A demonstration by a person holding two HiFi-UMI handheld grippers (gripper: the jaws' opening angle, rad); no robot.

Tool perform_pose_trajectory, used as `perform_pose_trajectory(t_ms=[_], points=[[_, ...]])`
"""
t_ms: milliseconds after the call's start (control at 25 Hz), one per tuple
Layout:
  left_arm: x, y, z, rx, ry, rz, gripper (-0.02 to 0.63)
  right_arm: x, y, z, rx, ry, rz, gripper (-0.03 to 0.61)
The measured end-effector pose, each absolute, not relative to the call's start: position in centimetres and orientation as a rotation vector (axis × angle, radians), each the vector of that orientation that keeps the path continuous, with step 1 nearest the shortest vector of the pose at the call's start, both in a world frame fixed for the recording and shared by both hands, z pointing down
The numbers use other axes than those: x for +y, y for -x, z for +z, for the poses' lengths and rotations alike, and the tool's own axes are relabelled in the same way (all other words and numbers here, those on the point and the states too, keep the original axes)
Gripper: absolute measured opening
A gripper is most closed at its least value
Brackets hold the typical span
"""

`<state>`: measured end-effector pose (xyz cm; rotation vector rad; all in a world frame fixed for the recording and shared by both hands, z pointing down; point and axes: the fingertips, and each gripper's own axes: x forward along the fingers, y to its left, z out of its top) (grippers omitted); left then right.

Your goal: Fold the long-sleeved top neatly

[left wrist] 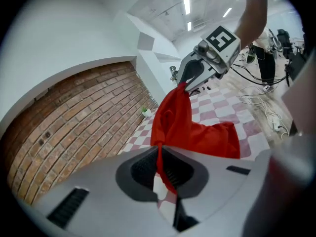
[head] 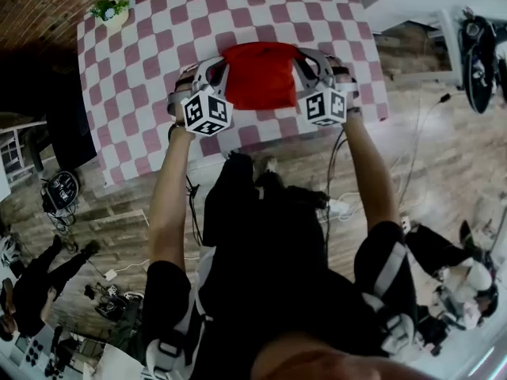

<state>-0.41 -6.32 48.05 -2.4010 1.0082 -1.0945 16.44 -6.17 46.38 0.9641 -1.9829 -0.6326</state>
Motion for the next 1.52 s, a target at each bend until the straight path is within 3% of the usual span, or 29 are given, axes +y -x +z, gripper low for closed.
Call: perform_pose_trajectory(t_ms=[760,1520], points=[[4.9,-0.6,57.8,1.071,2.352,-1.282,0.023,7.3,-16.9,56.0,-1.999,-0.882,-0.543,0.059],[6.5,-0.9,64.8,1.053,2.451,-1.480,0.025,8.3,-17.2,63.0,-2.004,-0.851,-0.322,0.064]])
